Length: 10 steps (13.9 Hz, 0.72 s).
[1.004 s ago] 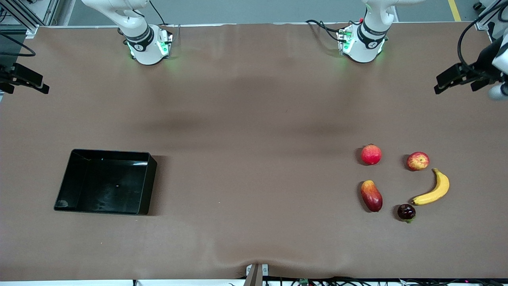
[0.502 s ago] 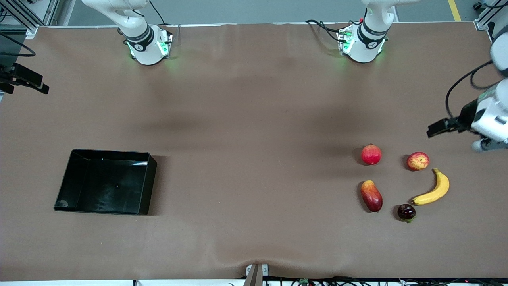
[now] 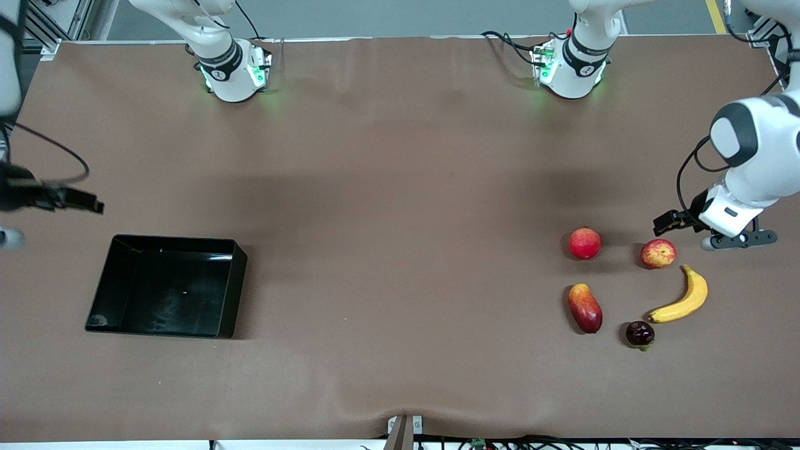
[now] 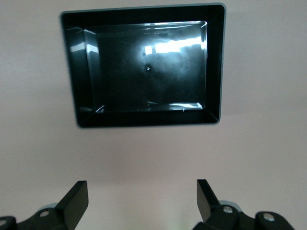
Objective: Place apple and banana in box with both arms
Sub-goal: 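Grasp the apple with the left gripper while the right gripper reaches the tray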
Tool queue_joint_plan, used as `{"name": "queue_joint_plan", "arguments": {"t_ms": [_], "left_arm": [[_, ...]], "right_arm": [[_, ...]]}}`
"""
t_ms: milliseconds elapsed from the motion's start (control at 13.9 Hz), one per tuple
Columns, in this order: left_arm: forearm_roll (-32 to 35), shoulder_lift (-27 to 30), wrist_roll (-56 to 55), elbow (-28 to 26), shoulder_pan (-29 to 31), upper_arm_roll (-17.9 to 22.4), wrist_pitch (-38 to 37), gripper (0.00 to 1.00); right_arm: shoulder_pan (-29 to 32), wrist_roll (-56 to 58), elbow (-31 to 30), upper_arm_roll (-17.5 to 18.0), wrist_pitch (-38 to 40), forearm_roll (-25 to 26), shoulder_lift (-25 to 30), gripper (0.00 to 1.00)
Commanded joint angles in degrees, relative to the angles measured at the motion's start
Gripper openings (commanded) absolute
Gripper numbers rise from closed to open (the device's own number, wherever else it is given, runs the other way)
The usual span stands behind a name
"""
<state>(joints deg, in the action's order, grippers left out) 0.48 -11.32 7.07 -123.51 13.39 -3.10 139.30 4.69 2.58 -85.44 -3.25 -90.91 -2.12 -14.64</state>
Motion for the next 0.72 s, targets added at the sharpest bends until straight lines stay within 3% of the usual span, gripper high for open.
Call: {"name": "queue_joint_plan", "arguments": {"t_ms": [0, 143, 430, 502, 645], "left_arm": [[0.8, -6.9, 4.9, 1.1, 2.0, -0.4, 8.2, 1.0], [0.8, -10.8, 5.9, 1.3, 2.2, -0.3, 13.0, 1.0], [0.8, -13.6, 5.9, 2.0, 2.2, -0.4, 14.4, 1.0], [0.8, -14.0, 6.0, 1.9, 2.2, -0.4, 14.3, 0.89], [0.8, -14.1, 6.5, 1.8, 2.2, -0.4, 14.1, 0.29]], "right_arm": [[5.0, -0.1, 1.2, 0.8, -2.2, -2.2, -3.6, 1.0], [5.8, 4.2, 1.2, 0.7, -4.0, -5.1, -6.0, 1.0], [6.0, 6.2, 1.2, 0.6, -10.0, -2.1, -10.8, 1.0], [6.5, 6.2, 1.1, 0.5, -11.5, -1.2, -12.4, 1.0], [8.0, 6.2, 1.0, 0.6, -15.8, -1.0, -15.2, 1.0]]}}
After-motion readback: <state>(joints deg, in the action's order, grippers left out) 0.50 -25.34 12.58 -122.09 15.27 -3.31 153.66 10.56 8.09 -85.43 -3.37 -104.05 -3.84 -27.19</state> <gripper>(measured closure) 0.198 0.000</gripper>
